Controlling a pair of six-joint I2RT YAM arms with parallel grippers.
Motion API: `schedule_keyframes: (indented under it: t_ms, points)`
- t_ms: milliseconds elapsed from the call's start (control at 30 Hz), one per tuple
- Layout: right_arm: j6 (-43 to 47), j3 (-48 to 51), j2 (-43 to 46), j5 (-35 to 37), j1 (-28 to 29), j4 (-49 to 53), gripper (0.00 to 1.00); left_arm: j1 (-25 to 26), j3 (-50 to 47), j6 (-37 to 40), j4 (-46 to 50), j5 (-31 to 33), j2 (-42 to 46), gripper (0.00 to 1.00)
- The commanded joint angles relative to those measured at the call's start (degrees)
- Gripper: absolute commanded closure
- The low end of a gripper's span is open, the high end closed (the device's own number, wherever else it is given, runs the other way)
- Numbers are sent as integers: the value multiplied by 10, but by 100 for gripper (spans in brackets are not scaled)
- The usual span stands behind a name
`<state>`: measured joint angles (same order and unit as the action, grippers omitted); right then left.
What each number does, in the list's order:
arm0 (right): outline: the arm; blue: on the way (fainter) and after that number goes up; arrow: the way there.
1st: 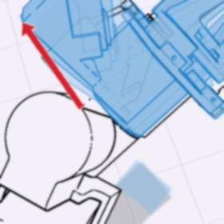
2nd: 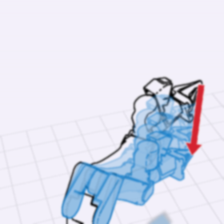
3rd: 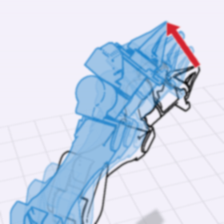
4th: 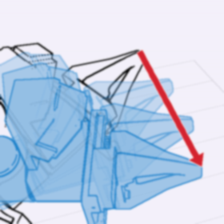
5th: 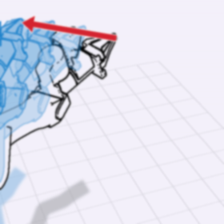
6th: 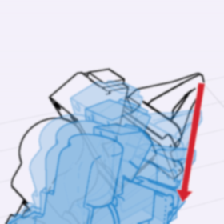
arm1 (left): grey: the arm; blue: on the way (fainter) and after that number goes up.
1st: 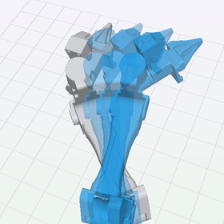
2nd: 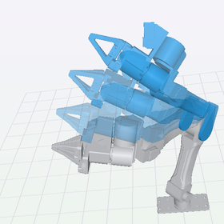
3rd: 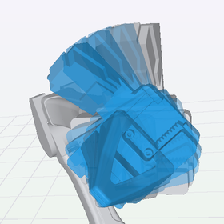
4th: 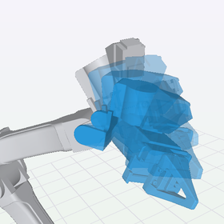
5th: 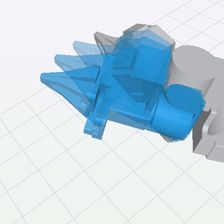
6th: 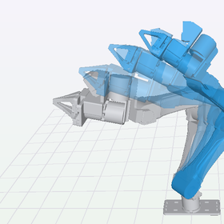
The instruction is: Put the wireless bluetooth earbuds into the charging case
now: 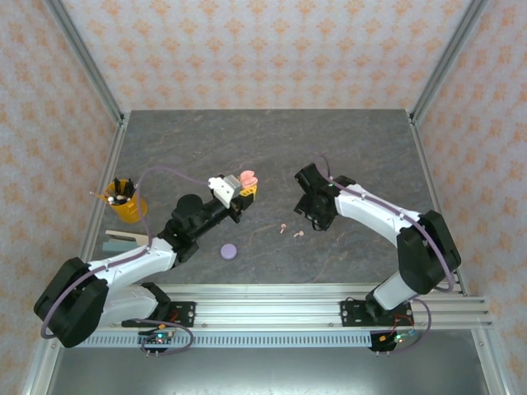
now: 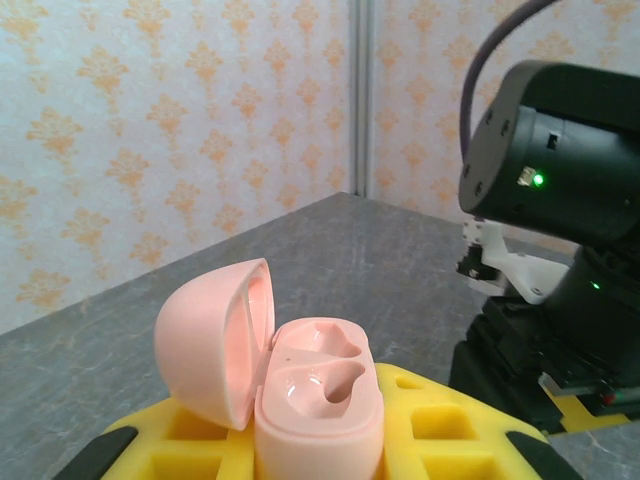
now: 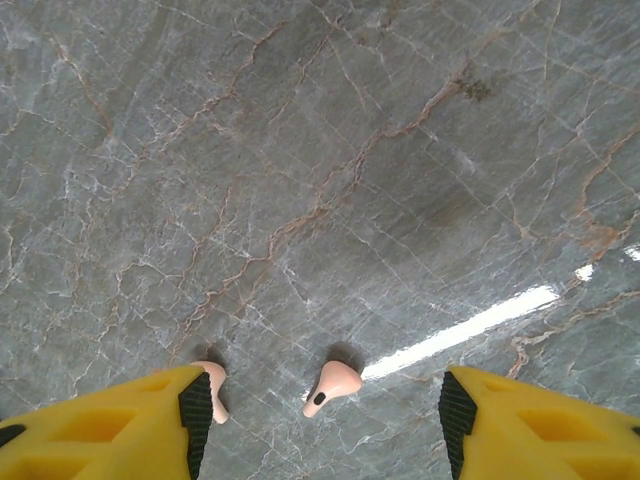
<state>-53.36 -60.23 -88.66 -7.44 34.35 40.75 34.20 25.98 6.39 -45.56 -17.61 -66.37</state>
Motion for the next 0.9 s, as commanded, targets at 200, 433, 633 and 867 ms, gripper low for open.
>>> schedule_keyframes:
  t_ms: [200, 433, 633, 867]
  points:
    - [-75, -20, -40, 32, 38, 47, 37, 3, 19, 18, -43, 45, -15, 100]
    - [-124, 4, -47, 18, 59, 14, 37, 3, 19, 9, -44, 53, -21, 100]
    - [-152, 31, -48, -8, 60, -31, 37, 3, 28, 2, -47, 49, -32, 100]
    - [-175, 40, -61, -25, 60, -63, 36, 3, 39, 3, -44, 47, -42, 100]
